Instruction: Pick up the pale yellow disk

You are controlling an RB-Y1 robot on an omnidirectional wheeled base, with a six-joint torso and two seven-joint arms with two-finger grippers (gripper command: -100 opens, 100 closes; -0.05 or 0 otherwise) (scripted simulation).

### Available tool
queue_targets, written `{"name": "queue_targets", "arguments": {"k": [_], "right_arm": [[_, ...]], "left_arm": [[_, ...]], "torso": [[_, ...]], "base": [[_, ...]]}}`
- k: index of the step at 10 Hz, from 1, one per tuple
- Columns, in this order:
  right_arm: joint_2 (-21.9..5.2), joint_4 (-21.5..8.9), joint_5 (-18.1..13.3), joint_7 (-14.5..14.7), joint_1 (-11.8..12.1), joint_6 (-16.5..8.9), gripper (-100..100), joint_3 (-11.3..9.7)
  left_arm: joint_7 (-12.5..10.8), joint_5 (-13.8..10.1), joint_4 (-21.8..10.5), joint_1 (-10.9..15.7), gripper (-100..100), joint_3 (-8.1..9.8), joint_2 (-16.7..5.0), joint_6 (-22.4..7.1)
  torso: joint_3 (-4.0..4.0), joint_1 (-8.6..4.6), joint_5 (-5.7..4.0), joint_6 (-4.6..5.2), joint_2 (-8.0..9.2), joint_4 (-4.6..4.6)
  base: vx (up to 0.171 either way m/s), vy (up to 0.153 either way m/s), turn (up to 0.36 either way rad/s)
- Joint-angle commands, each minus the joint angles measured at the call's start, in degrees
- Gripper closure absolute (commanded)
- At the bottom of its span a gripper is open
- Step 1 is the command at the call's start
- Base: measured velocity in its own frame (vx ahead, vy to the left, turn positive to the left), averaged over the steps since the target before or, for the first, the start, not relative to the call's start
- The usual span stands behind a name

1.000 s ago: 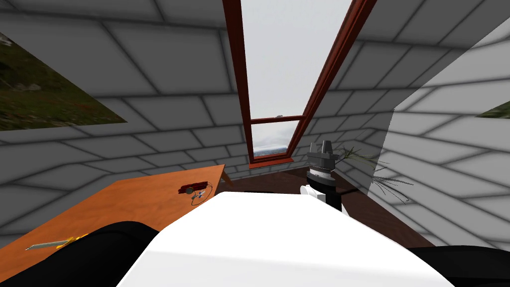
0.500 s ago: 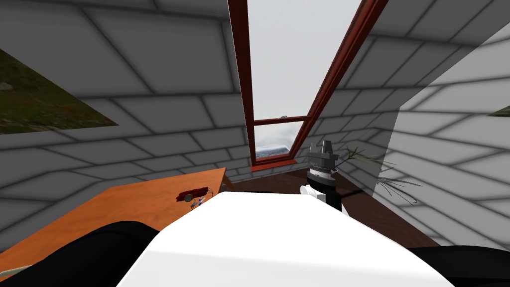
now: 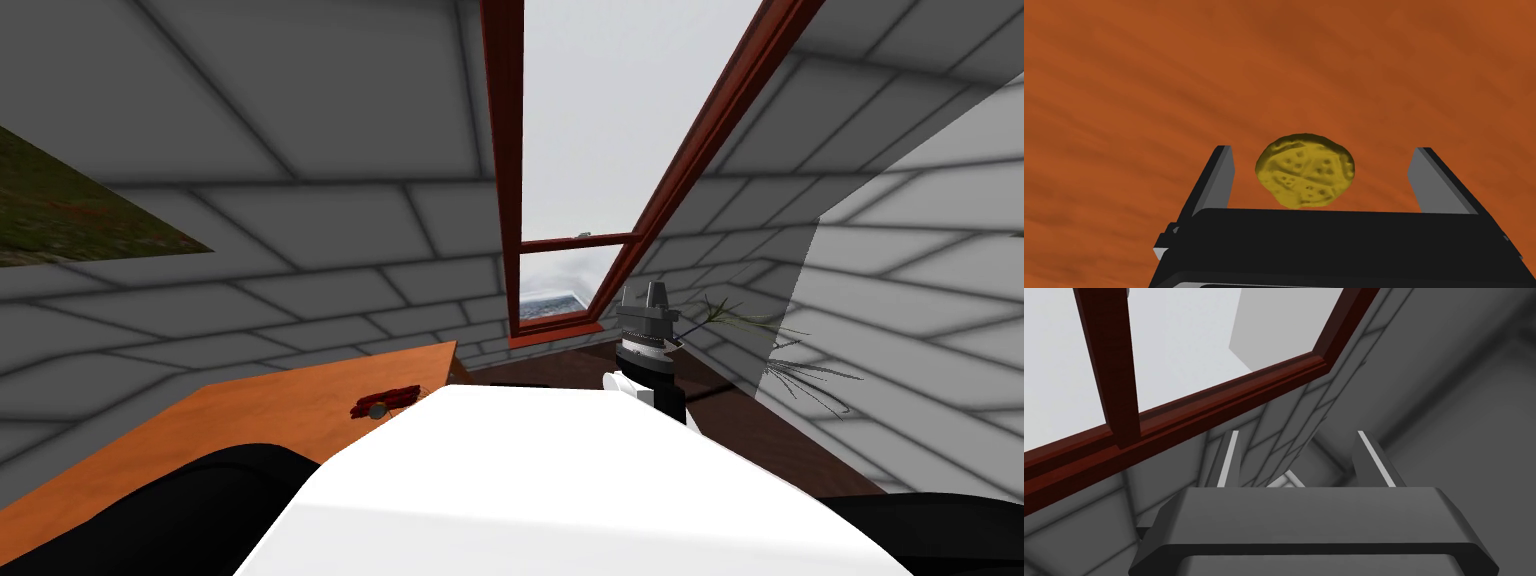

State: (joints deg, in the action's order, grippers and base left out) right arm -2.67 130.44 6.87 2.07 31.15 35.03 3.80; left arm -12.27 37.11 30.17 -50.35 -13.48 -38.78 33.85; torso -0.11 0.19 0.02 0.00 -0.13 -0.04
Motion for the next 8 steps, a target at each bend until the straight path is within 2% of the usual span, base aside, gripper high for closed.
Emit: {"name": "queue_targets", "arguments": {"k": [1,2,3,6,7,8], "right_arm": [[0.0,0.0,0.0,0.0,0.0,0.0,0,0.0],[0.0,0.0,0.0,0.0,0.0,0.0,0,0.0],[0.0,0.0,0.0,0.0,0.0,0.0,0,0.0],[0.0,0.0,0.0,0.0,0.0,0.0,0,0.0],[0.0,0.0,0.0,0.0,0.0,0.0,0,0.0],[0.0,0.0,0.0,0.0,0.0,0.0,0,0.0]], "left_arm": [[2.0,-0.6,-1.5,0.6,-100,0.26,0.8,0.4],[4.1,-1.6,-2.2,0.5,-100,0.46,2.0,0.3],[4.9,-1.6,-2.2,0.5,-100,0.46,2.0,0.3],[9.2,-3.8,-3.6,0.4,-100,0.86,4.3,0.0],[10.7,-3.8,-3.6,0.4,-100,0.86,4.3,0.0],[12.8,-4.8,-4.2,0.3,-100,1.05,5.5,-0.1]], "torso": [[0.0,0.0,0.0,0.0,0.0,0.0],[-0.01,0.04,0.01,0.04,-0.02,0.0],[-0.05,0.16,0.04,0.02,-0.1,-0.02],[-0.01,0.09,0.03,0.05,-0.02,0.0],[-0.02,0.12,0.03,0.02,-0.04,-0.01],[-0.02,0.07,0.02,0.05,-0.03,-0.01]], "base": [[0.043,0.058,0.065],[0.069,0.093,0.094],[0.053,0.074,0.043],[0.044,0.077,0.079],[0.046,0.059,0.051],[0.06,0.069,0.11]]}}
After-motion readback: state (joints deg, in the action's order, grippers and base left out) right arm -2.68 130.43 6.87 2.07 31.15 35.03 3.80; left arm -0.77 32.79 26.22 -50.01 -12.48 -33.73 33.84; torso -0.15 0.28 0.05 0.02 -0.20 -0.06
